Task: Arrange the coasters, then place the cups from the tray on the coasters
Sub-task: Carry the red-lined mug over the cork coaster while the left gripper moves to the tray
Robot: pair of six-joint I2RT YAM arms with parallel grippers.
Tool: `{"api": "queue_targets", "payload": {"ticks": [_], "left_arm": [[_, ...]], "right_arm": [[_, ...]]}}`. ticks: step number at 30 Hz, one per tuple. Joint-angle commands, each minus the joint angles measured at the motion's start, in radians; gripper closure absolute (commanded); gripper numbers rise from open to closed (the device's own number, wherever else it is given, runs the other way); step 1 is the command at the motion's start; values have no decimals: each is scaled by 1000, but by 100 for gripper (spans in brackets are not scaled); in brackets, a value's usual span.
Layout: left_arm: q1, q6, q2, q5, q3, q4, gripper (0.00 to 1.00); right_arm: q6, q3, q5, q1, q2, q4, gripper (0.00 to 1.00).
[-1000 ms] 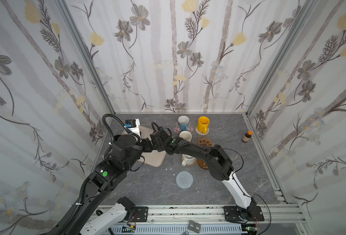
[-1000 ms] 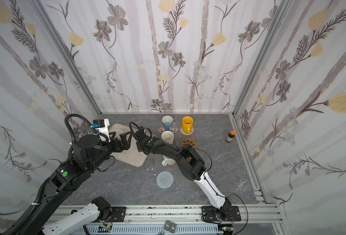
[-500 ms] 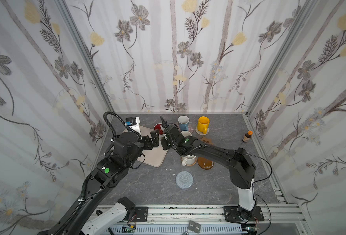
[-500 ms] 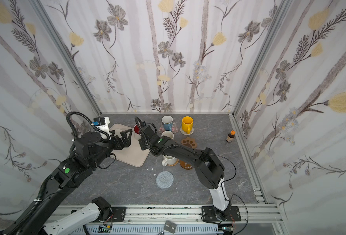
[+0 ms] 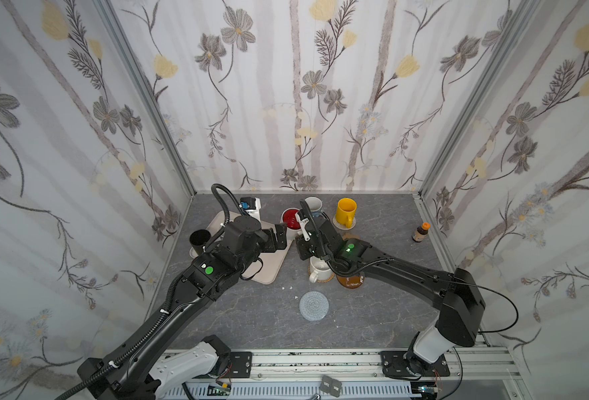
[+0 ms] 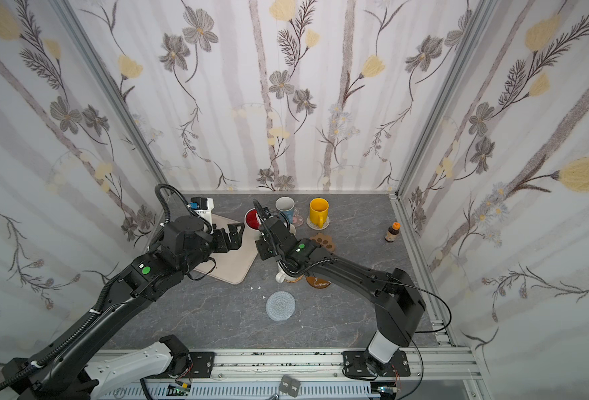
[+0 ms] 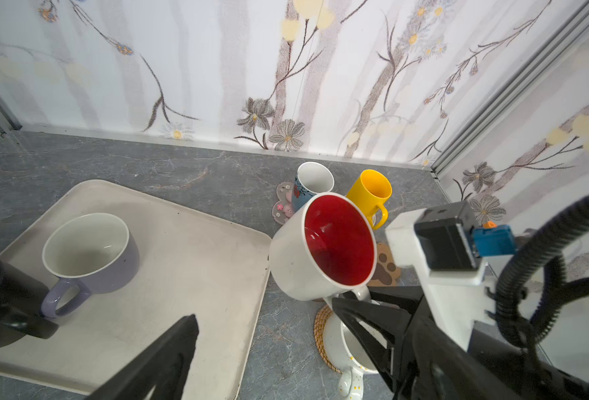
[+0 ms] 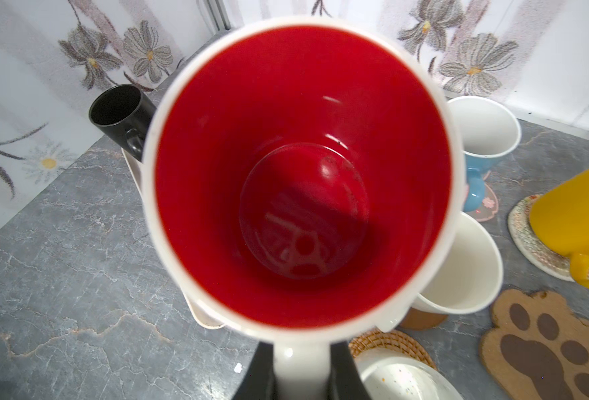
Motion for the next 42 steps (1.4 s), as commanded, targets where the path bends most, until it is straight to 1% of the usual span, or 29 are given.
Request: {"api": "queue_targets", "payload": {"ticks": [1,8,9,10,12,19,24,29,34,36,42], "left_arm": [[-5,-18,17,-26,-4,44,0],[-4,-7,66,21,-42,137,0],[-2,-8,74,27,-45,145,0],[0,-8,81,32,-45,154,0],[10,-9,99,48,-49,171,0],[35,-29,152,112,-88,237,0],[45,-39,176,139,-123,278,0],[52,-58,181,140,-163,304,0],[70,-81,179,133,-203,322,0],[75,-89,184,136,-216,328,0],[90,-96,193,145,-253,354,0]], "right_arm": [[5,-42,29,-22,-58,71,100],[20,-146,28,-80,-172,28,100],[21,-162,29,-81,-211,24,100],[22,-176,30,-116,-227,23,100],[26,-208,28,-137,-257,21,100],[41,-296,10,-214,-314,22,100],[50,-339,-25,-273,-295,39,100],[55,-377,-56,-322,-246,89,100],[62,-375,-52,-345,-186,106,100],[69,-374,-52,-357,-132,109,100],[84,-384,-56,-387,-72,139,100]]}}
